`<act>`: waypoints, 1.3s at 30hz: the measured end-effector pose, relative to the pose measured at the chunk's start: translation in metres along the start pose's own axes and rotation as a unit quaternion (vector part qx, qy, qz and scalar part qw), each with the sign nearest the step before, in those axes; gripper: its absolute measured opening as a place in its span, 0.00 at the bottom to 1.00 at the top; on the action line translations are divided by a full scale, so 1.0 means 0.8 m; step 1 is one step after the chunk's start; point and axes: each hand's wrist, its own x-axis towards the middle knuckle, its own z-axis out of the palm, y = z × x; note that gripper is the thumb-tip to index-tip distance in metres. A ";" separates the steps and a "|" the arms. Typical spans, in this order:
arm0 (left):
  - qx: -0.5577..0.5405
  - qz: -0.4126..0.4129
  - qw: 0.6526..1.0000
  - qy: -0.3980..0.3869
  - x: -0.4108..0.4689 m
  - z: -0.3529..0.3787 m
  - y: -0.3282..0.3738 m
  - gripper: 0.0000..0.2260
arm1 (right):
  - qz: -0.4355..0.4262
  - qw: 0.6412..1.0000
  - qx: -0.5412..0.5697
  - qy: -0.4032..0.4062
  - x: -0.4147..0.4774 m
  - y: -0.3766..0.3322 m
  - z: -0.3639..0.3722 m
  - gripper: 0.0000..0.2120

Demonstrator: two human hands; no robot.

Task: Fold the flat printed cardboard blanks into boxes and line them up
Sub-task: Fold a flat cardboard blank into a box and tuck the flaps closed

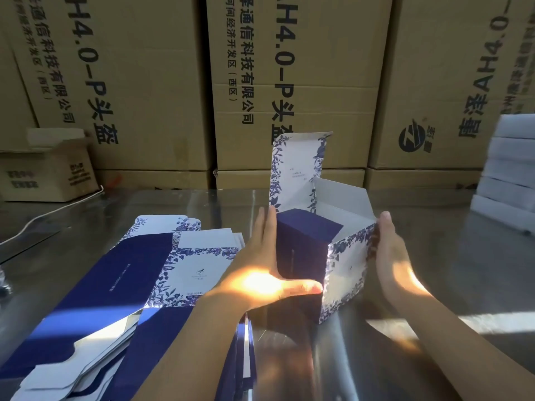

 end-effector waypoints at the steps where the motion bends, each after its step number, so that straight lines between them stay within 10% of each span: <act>1: 0.005 0.006 1.000 0.013 0.001 0.000 0.000 0.61 | -0.010 1.000 -0.001 0.009 0.000 -0.001 0.000 0.25; 15: -0.069 -0.035 0.993 0.086 0.013 0.003 -0.004 0.30 | -0.129 0.992 -0.016 -0.007 -0.013 0.001 -0.003 0.25; 19: -0.149 -0.050 0.984 0.088 0.010 0.004 -0.003 0.21 | -0.167 0.985 0.000 -0.031 -0.013 -0.001 -0.001 0.12; 26: -0.160 -0.072 0.969 0.175 0.013 -0.001 0.000 0.22 | -0.389 0.909 -0.120 -0.089 -0.025 -0.003 0.003 0.23; 39: -0.113 -0.103 0.955 0.256 0.015 -0.007 -0.003 0.14 | -0.447 0.854 -0.204 -0.172 -0.045 -0.052 -0.006 0.07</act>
